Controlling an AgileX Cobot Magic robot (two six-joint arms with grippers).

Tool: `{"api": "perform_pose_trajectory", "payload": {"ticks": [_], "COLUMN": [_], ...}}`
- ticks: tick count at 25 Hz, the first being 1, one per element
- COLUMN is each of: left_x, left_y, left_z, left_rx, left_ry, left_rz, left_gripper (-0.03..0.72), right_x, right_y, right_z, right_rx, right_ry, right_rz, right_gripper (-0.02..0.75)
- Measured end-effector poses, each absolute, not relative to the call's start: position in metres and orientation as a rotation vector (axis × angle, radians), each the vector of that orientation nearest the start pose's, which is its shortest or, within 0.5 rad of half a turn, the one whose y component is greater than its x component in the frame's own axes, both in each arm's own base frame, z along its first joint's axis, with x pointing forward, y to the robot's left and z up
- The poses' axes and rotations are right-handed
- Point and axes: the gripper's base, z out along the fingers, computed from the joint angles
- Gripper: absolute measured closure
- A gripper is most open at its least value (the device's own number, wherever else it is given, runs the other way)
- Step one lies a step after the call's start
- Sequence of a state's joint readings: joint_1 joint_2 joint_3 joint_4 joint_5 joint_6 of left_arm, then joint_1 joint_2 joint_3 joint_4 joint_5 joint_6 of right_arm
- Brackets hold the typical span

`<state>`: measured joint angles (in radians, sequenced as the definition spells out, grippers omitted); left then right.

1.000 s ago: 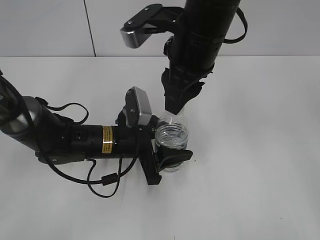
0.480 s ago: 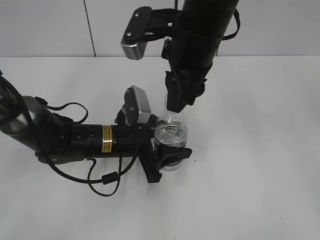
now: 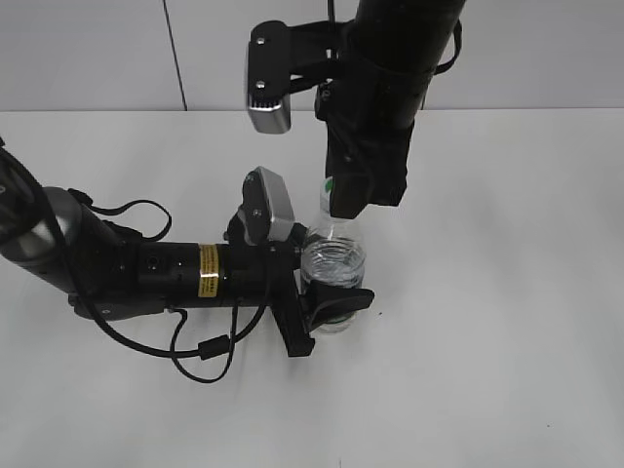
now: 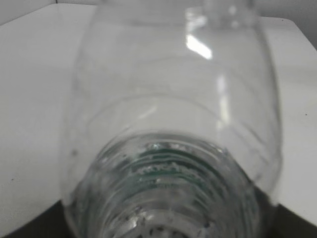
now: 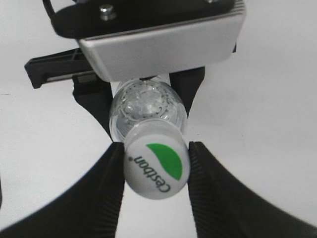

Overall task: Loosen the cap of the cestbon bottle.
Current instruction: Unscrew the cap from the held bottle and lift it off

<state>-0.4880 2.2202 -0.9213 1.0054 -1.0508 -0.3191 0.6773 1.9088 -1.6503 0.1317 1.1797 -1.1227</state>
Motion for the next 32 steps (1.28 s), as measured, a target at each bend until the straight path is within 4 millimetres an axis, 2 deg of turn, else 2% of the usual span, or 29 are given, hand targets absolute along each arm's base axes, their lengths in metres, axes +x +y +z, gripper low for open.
{"api": "perform_pose_trajectory", "payload": {"ticks": [27,30,32], "left_x": [0.291,0.291,0.291], "left_y": [-0.230,-0.230,-0.230], "left_z": [0.070,0.070,0.070], "left_rx": [1.268,1.269,1.268], "left_ry": [1.536,1.536,1.536], "left_rz": [-0.922,-0.922,-0.922], "left_gripper": [0.282,0.282,0.282], "right_x": [0.300,0.300,0.301], "right_y": [0.254,0.254,0.255], "right_z": [0.283,0.287,0.296], "right_rx": [-2.302,-2.278,-2.203], "right_ry": [1.713,1.726,1.778], "right_rz": [0.062,0.059,0.061], "right_gripper": [0.442,0.442,0.442]}}
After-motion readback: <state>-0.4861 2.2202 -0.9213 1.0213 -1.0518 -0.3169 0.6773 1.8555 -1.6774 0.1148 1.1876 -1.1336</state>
